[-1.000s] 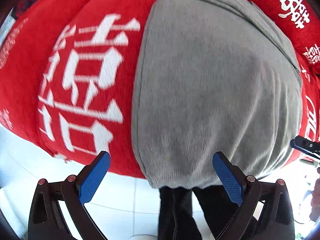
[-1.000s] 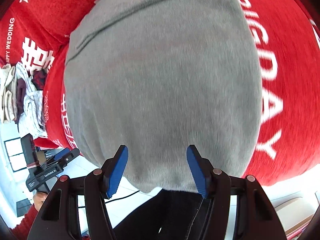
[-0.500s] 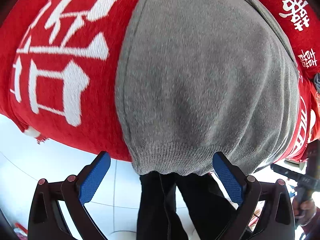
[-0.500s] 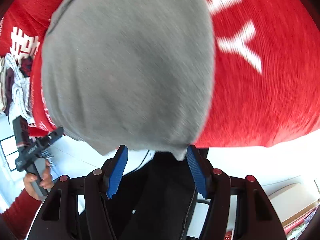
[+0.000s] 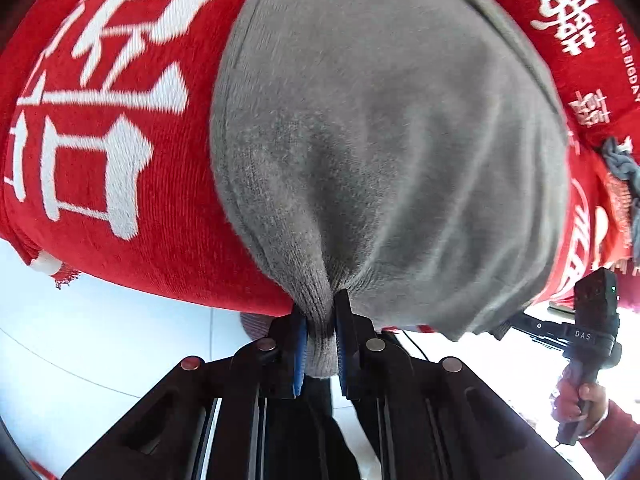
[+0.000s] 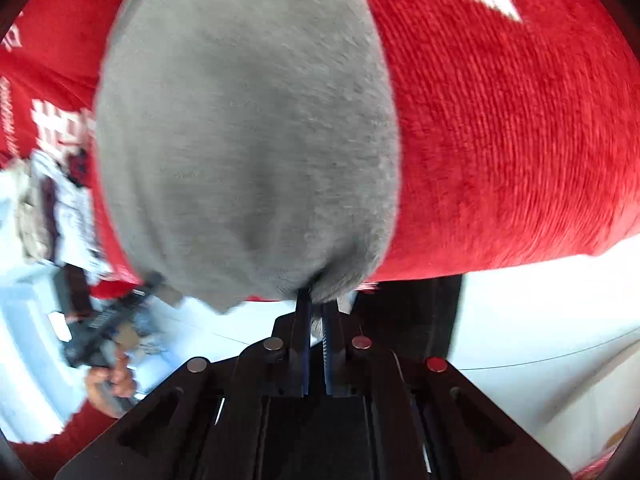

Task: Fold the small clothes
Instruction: 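Lift and fold the hem up toward the collar with both tools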

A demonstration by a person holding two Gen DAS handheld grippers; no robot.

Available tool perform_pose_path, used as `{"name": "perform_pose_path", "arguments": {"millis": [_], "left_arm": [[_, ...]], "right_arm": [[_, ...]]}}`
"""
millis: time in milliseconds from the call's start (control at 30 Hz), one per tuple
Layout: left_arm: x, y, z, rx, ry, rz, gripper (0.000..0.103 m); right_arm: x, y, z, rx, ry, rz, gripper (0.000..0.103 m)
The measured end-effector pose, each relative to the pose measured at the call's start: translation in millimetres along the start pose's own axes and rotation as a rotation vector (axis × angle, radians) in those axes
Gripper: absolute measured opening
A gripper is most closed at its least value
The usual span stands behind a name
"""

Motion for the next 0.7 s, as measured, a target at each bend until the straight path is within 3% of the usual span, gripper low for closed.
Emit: {"name": "perform_pose_path", "arguments": {"millis": [167, 367, 467, 567, 700], "left_arm": [[28.9, -9.0, -49.2, 0.080, 0.114, 0.046, 0.013], [48.6, -66.8, -97.5, 0.196, 0.124, 0.085, 0.013], [45.9, -111.3, -110.2, 0.243, 0.102, 0.073, 0.013], [46.3, -142.0, -121.6, 0.276, 0.100, 0.052, 0.013], [43.4, -152.7, -126.6, 0.270, 0.069, 0.075, 0.014]], "right_arm": [[-42.1, -5.7, -47.2, 0.088, -0.159, -0.052, 0.005], [-85.1, -65.8, -108.7, 0.219, -0.233, -0.116, 0.001], [-95.8, -101.8, -121.4, 0.255, -0.189, -0.124, 0.001], [-99.8, -130.6, -130.7, 0.254, -0.076, -0.125, 0.001], [-106.6, -116.1, -113.9, 0.162, 0.187, -0.237, 0.007]]}}
Point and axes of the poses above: each gripper's, at about its wrist camera, not at the fingertips, and z roughly the way its jaws point, x to its right, y to its underside, the point moved 10 cm from there along z, roughly the way its jaws point, and after that the axes turned 15 degrees about -x, right-handed, at the moved point
